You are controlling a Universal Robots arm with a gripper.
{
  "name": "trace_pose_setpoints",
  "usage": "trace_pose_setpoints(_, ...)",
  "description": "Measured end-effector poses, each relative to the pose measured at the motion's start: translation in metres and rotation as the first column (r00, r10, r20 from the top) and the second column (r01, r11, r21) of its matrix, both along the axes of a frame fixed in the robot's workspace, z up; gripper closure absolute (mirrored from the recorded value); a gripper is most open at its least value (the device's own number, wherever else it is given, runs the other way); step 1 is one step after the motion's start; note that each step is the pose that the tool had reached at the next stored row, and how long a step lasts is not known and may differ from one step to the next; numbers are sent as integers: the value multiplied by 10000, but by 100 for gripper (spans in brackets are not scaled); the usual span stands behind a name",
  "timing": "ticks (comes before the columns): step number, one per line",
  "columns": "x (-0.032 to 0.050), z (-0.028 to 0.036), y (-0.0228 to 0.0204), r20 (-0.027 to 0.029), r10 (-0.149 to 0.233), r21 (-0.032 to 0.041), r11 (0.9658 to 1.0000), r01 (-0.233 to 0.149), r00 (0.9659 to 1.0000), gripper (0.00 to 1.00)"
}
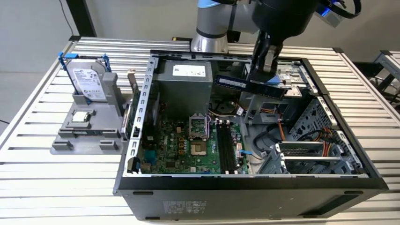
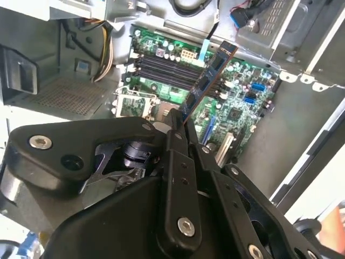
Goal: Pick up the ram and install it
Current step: 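Insert the ram into the slot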
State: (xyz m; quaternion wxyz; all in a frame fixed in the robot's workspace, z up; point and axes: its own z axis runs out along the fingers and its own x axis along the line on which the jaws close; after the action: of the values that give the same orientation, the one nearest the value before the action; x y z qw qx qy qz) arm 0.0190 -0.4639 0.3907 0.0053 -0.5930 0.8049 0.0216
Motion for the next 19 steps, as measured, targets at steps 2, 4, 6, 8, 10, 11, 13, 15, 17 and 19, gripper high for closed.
trace_pose_setpoints(2, 0, 0, 0, 0, -199, 0, 9998, 199, 9998, 100)
trace_pose_setpoints(4, 0, 0, 0, 0, -412, 0, 9992, 412, 9992, 100)
trace_pose_setpoints(6, 0, 0, 0, 1, -629, 0, 9980, 629, 9980, 100)
trace_pose_setpoints(8, 0, 0, 0, 0, -850, -1, 9964, 850, 9964, 100)
trace_pose_setpoints(10, 0, 0, 0, 1, -1102, -3, 9939, 1102, 9939, 100)
trace_pose_setpoints(11, 0, 0, 0, 1, -1232, -4, 9924, 1232, 9924, 100)
trace_pose_setpoints(13, 0, 0, 0, 1, -1532, -5, 9882, 1532, 9882, 100)
trace_pose_setpoints(15, 0, 0, 0, 1, -1828, -4, 9832, 1828, 9832, 100)
trace_pose_setpoints(17, 0, 0, 0, 1, -2126, -5, 9771, 2126, 9771, 100)
trace_pose_setpoints(19, 0, 0, 0, 1, -2424, -5, 9702, 2424, 9702, 100)
